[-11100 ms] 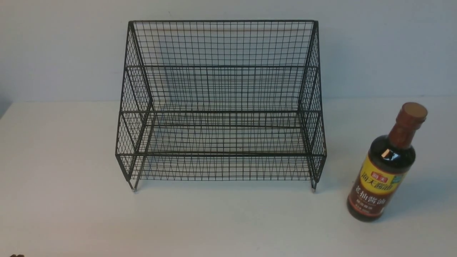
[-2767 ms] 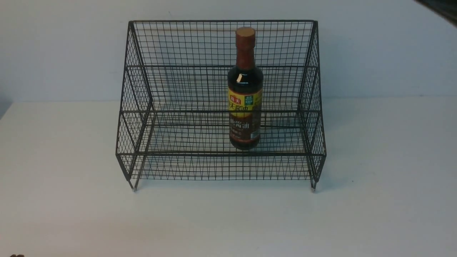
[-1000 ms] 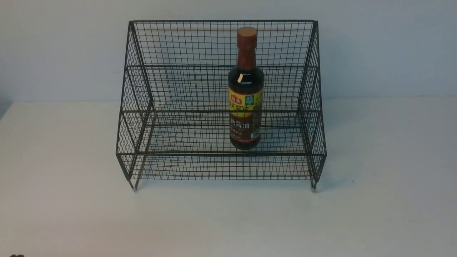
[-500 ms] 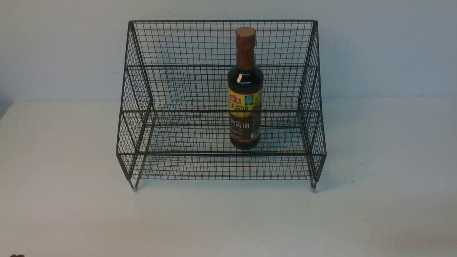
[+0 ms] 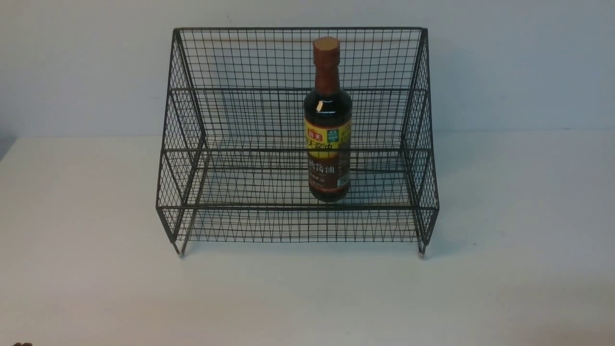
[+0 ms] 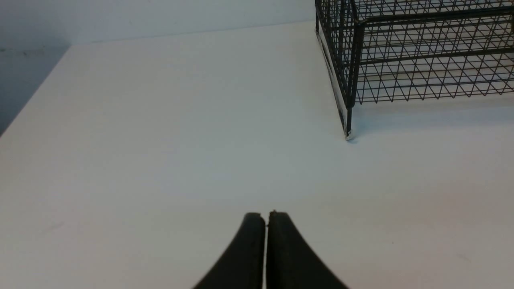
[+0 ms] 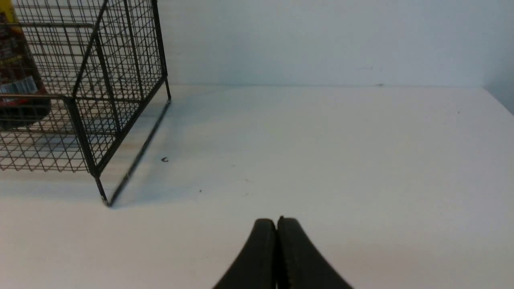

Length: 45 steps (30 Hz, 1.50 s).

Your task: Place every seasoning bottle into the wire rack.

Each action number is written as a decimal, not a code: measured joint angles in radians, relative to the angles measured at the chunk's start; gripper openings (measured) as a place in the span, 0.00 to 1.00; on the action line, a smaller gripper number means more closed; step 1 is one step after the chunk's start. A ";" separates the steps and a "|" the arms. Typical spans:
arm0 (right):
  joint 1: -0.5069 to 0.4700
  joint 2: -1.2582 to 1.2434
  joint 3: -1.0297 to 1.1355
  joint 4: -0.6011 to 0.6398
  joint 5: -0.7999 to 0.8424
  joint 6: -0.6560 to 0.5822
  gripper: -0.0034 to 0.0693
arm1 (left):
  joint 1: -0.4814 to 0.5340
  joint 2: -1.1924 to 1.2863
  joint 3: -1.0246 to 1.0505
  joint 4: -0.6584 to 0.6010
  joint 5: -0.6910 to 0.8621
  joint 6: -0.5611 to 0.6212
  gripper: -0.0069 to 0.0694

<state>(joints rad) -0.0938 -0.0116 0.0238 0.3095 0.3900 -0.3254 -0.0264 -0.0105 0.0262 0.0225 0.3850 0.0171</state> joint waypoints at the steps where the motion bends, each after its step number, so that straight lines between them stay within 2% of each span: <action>1: 0.001 0.000 0.000 -0.028 0.000 0.020 0.03 | 0.000 0.000 0.000 0.000 0.000 0.000 0.08; 4: 0.024 0.000 0.000 -0.181 -0.008 0.177 0.03 | 0.000 0.000 0.000 0.000 0.000 0.000 0.08; 8: 0.069 0.000 0.000 -0.289 -0.013 0.325 0.03 | 0.000 0.000 0.000 0.000 0.000 0.000 0.08; 45: 0.089 0.000 0.000 -0.315 -0.015 0.348 0.03 | 0.000 0.000 0.000 0.000 0.000 0.000 0.08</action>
<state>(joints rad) -0.0049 -0.0116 0.0238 -0.0053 0.3752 0.0225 -0.0264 -0.0105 0.0262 0.0225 0.3850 0.0171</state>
